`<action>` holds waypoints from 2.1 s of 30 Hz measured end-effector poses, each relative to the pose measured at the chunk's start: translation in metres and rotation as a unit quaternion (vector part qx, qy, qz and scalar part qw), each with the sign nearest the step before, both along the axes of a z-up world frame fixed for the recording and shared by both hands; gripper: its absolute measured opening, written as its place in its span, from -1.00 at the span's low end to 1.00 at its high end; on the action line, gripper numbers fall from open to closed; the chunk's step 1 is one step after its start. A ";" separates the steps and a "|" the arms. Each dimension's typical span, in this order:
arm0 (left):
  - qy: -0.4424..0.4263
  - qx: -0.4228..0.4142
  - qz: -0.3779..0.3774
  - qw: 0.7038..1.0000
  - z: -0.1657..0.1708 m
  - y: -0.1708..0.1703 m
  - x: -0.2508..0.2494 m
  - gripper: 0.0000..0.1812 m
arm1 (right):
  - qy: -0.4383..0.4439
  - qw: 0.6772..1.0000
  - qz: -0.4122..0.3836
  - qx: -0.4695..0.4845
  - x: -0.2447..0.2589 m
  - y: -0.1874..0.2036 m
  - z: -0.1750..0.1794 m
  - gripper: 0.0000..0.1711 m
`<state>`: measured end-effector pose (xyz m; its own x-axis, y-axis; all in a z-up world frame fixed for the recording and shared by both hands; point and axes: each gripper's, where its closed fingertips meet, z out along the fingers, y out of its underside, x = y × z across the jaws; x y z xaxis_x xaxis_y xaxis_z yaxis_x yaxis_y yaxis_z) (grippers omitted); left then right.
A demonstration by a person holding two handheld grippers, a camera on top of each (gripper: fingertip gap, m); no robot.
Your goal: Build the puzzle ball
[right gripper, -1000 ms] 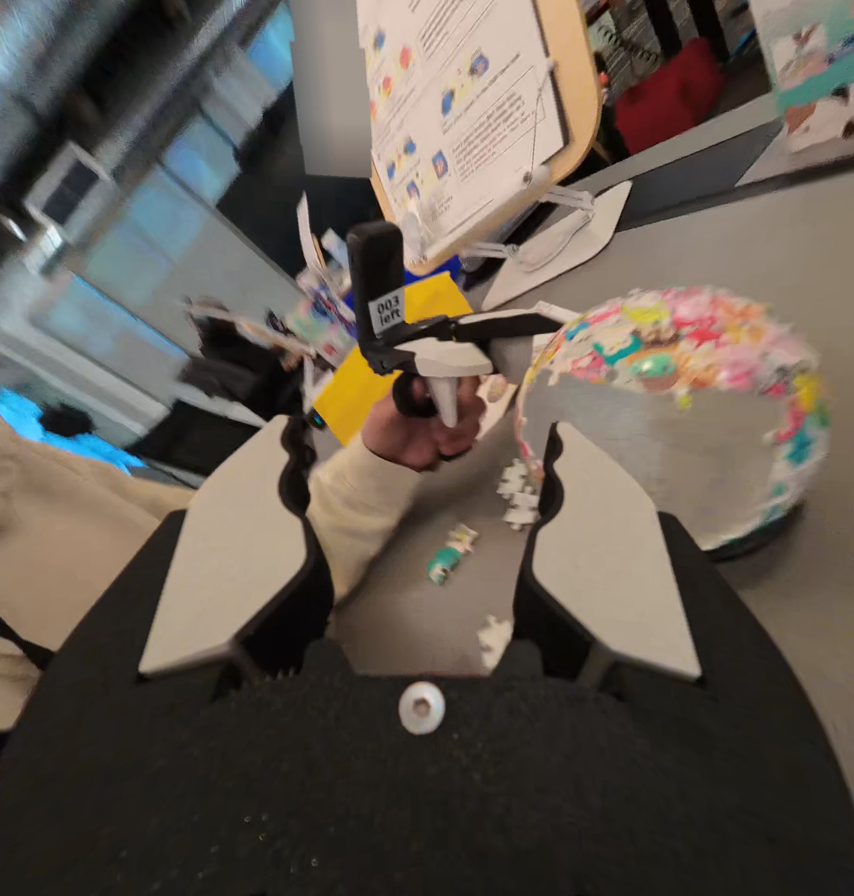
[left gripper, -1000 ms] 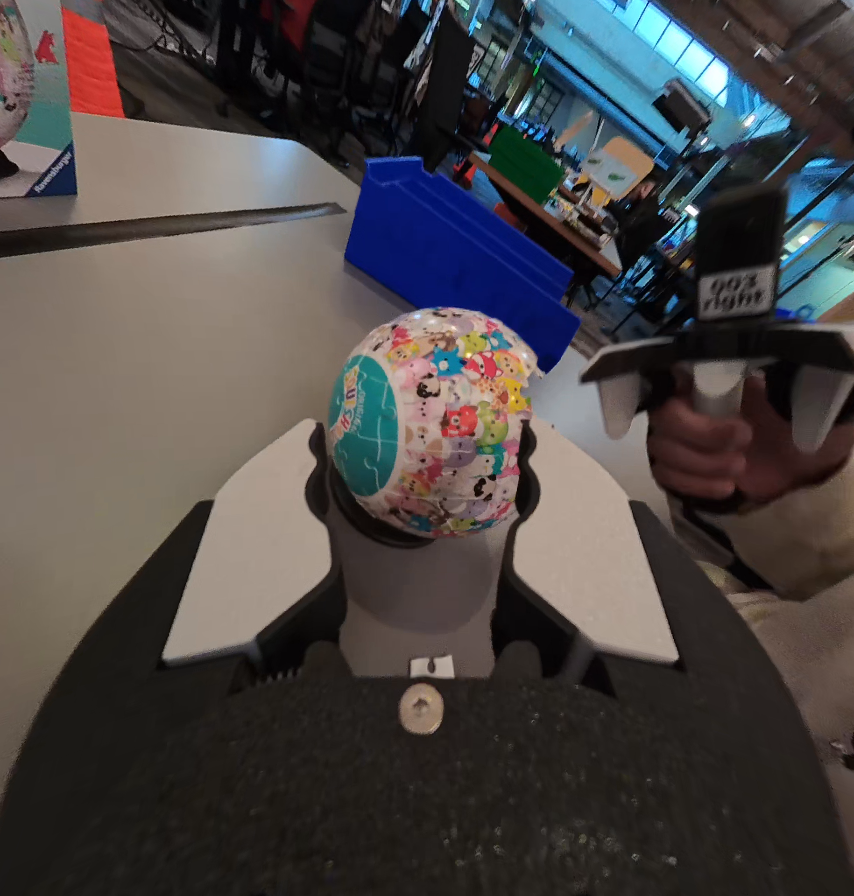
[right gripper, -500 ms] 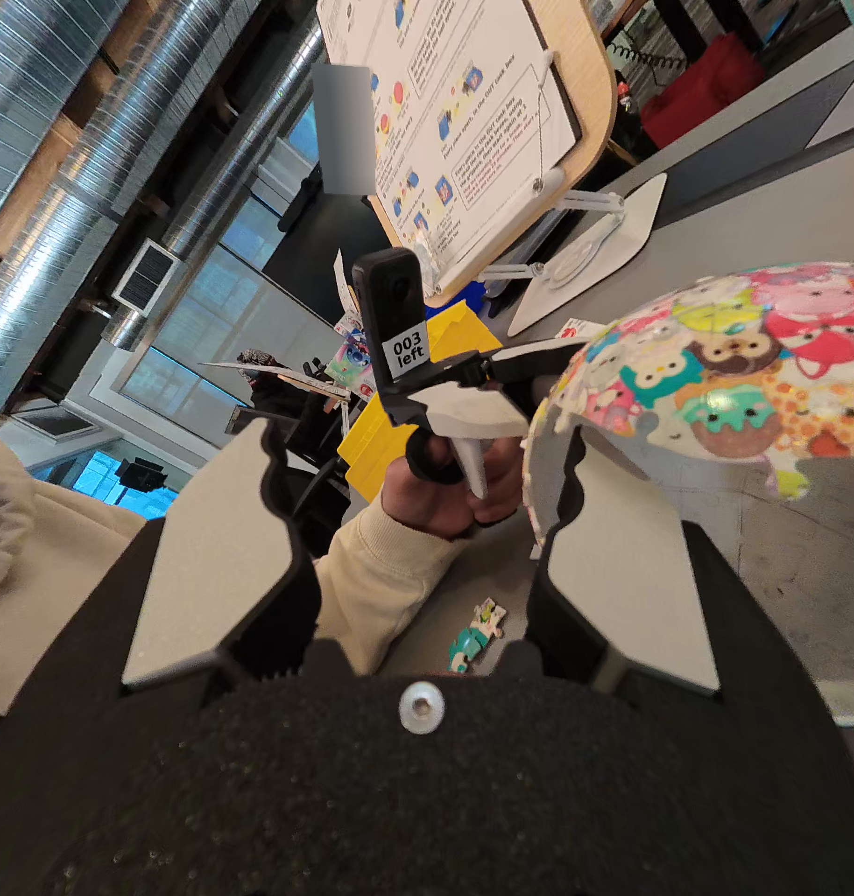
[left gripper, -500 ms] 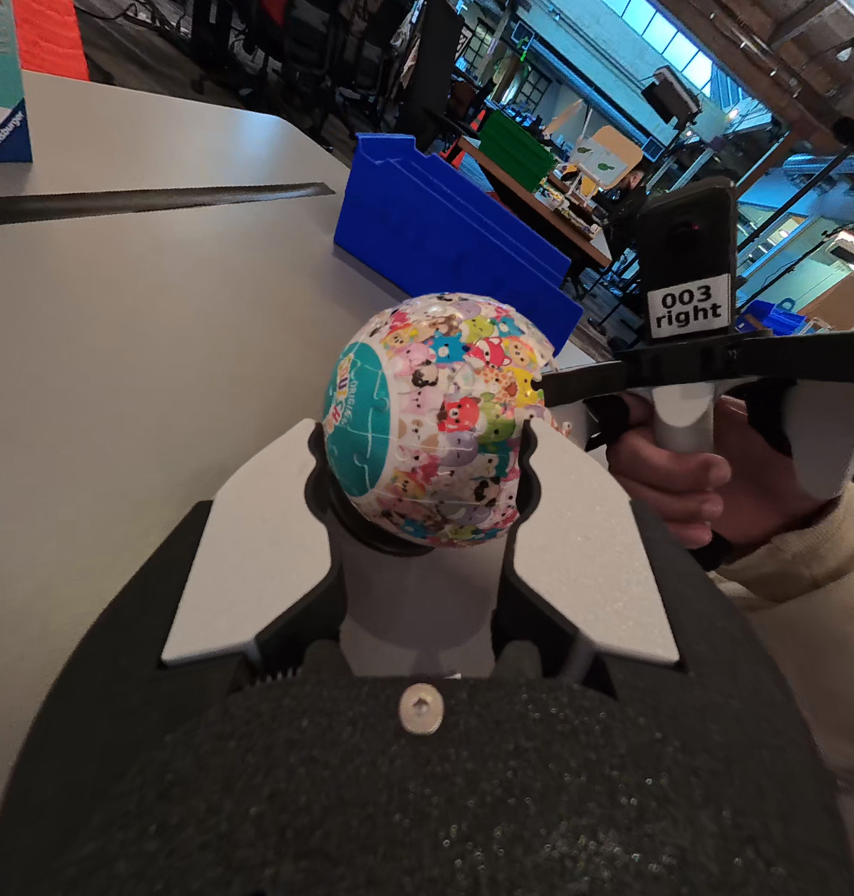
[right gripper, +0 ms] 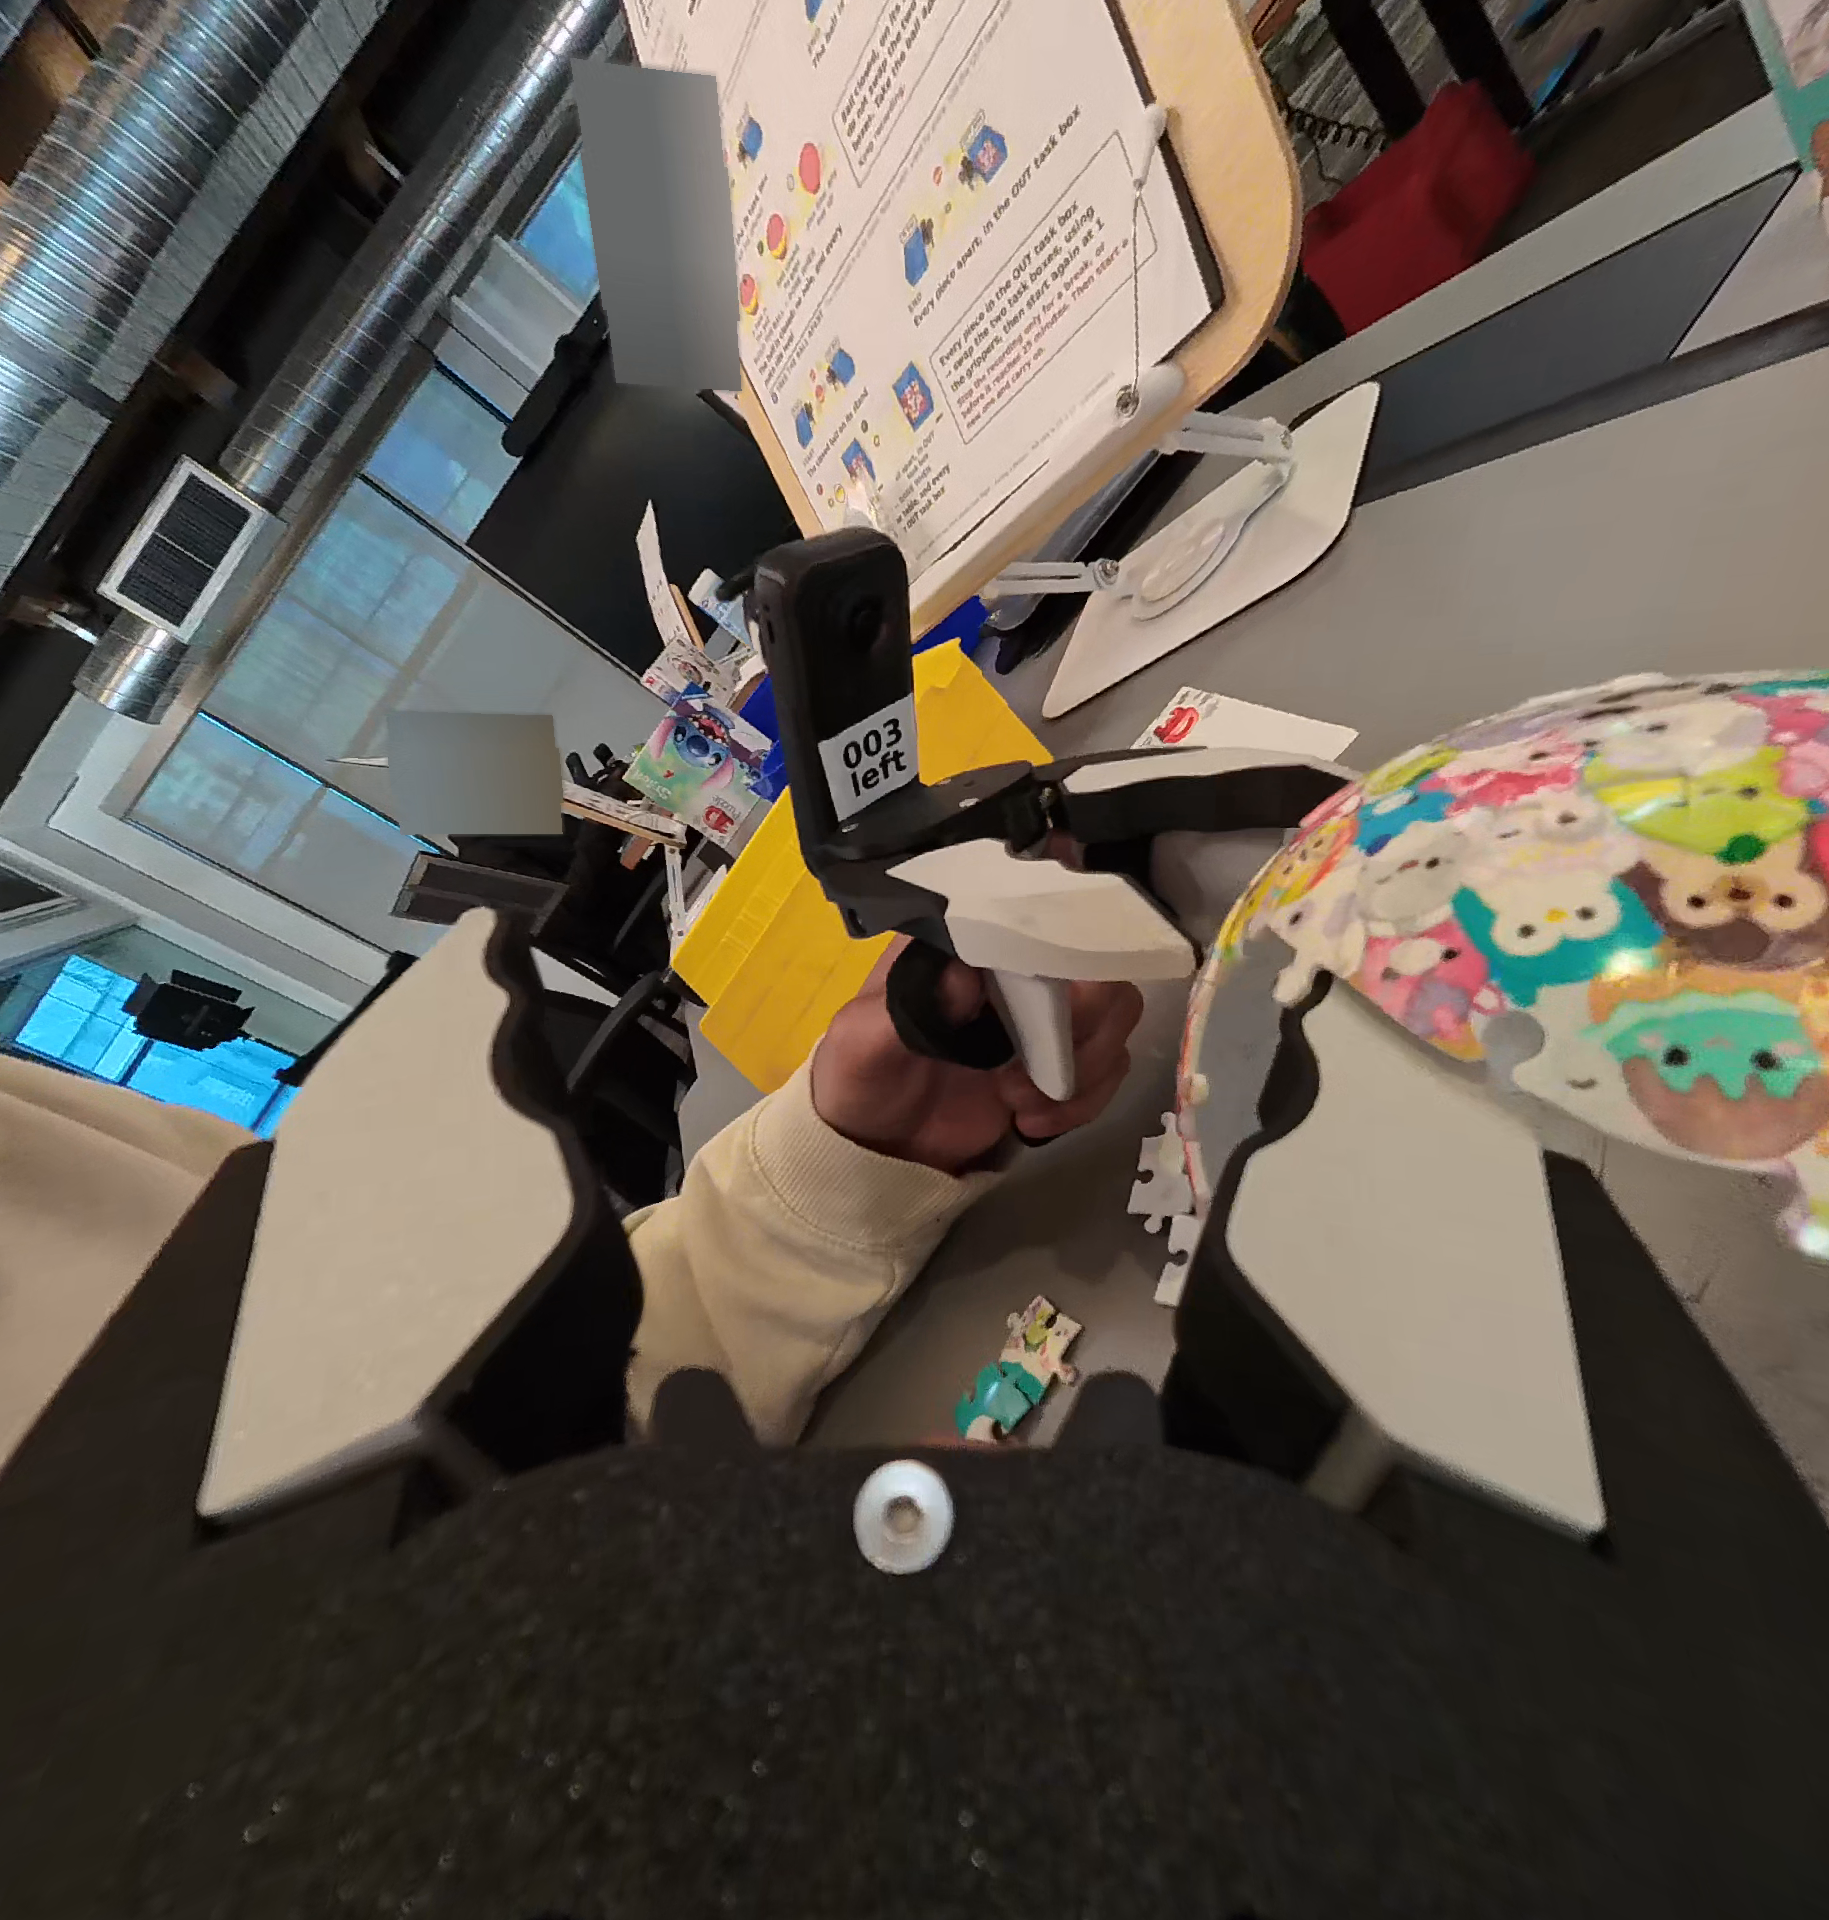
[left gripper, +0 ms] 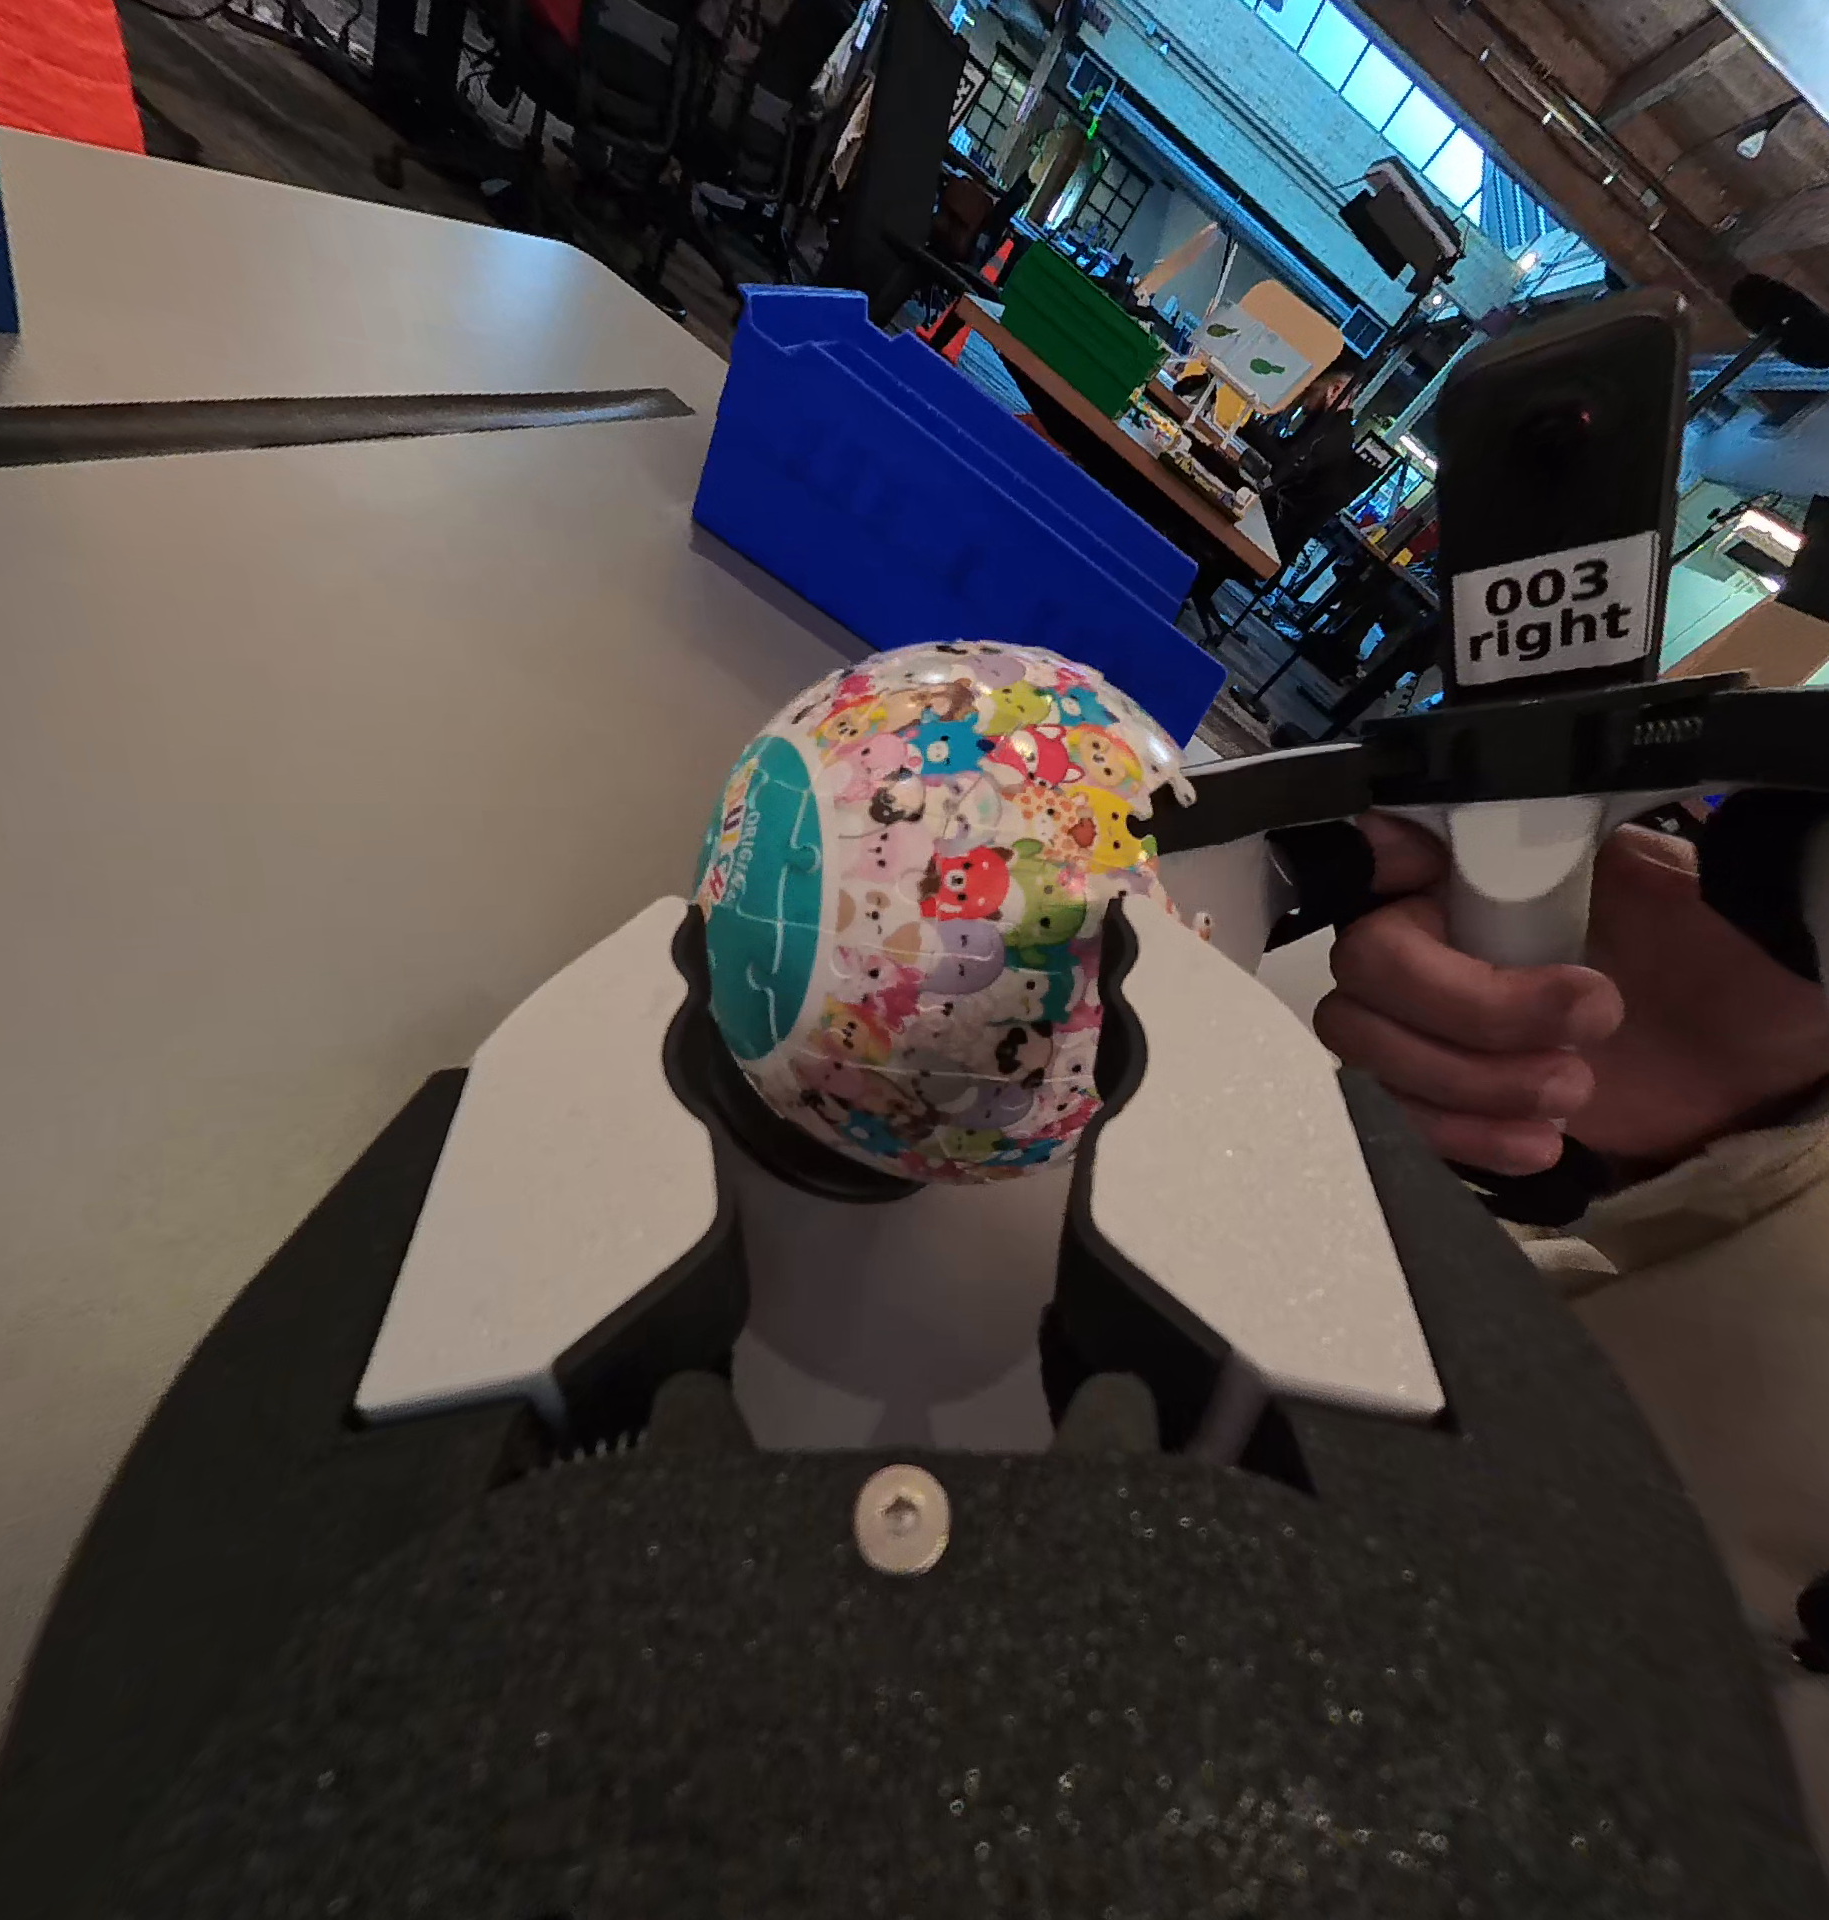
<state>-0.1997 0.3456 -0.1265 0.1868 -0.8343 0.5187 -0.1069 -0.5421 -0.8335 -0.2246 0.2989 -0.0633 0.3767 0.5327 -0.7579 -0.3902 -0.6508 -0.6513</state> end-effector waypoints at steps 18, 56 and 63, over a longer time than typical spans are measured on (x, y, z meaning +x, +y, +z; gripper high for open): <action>0.012 0.018 -0.027 0.999 0.008 0.009 0.000 -0.21 | 0.004 0.997 -0.040 -0.060 0.014 -0.023 0.010 0.51; 0.050 0.066 0.004 0.997 0.024 -0.042 -0.036 -0.22 | -0.100 0.991 0.012 0.088 0.067 -0.074 0.023 0.05; 0.177 0.068 0.012 0.982 -0.029 -0.124 -0.076 -0.31 | -0.324 0.920 0.208 0.072 0.091 -0.147 -0.107 -0.22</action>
